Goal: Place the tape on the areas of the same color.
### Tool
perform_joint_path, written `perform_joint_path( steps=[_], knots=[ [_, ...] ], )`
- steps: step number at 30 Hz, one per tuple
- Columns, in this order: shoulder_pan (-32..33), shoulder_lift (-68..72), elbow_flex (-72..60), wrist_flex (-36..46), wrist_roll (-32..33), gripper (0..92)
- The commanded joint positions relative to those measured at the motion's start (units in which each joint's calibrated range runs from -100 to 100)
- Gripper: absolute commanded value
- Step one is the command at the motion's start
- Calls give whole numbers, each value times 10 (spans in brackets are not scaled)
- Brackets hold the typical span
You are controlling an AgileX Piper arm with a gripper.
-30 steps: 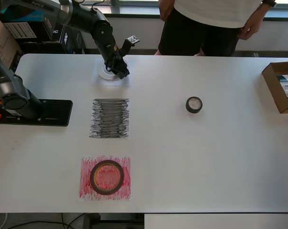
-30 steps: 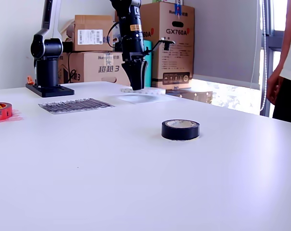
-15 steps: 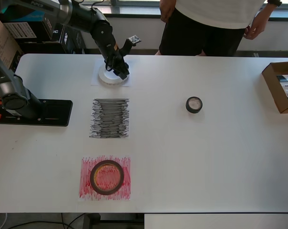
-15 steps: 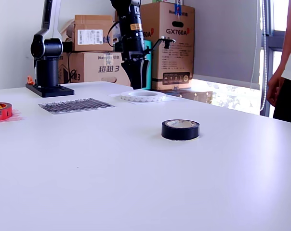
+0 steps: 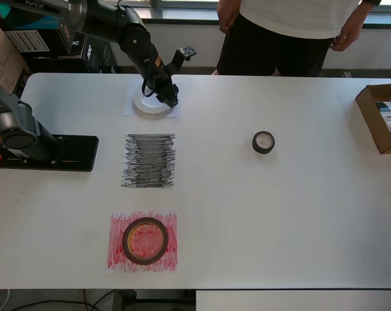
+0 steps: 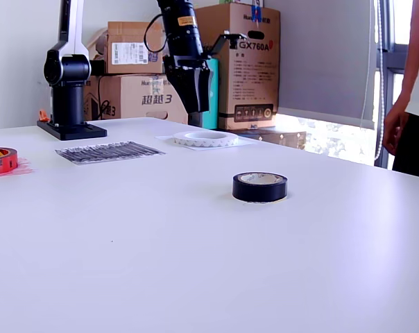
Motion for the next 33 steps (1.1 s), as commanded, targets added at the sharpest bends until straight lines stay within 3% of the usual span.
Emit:
perform_joint_path(
  steps=[1,14,20,33],
  knots=[
    [-29,-65,-1,4,43,520],
    [-134,-125,-27,86,92,520],
    [-179,-103,-124,147,123,520],
    [-191,21,-354,241,164,520]
  ],
)
